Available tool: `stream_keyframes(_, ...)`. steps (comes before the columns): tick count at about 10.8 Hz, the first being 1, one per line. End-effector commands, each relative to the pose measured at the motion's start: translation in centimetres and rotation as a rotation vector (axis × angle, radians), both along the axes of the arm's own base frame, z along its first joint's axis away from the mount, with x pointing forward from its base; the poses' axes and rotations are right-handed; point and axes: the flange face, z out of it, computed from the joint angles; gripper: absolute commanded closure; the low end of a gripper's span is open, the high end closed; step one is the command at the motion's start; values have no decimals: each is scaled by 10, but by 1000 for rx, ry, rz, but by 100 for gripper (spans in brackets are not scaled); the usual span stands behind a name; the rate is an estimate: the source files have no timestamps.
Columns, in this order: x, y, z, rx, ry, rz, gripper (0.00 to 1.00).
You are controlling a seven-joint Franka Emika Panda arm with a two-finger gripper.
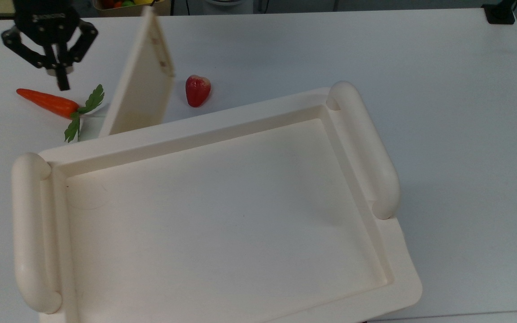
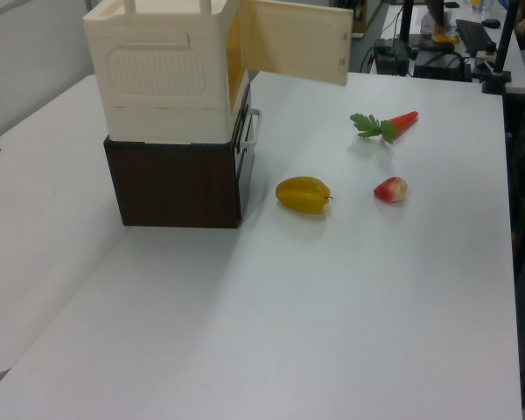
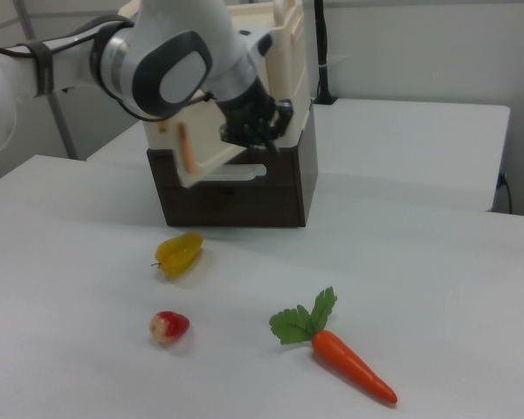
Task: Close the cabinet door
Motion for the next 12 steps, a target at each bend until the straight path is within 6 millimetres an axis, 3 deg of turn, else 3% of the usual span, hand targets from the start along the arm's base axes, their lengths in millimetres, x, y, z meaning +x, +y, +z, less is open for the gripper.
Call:
stream_keyframes(1, 4, 58, -2, 82, -2, 103, 100)
stream_keyframes(3, 9, 113, -2, 121, -5, 164, 100)
stream_keyframes(7, 30, 190, -16, 227, -52, 94, 100)
stream_keyframes(10, 58, 241, -44, 261, -201, 11, 100)
stream_keyframes(12, 70, 254, -55, 293, -224, -44, 100)
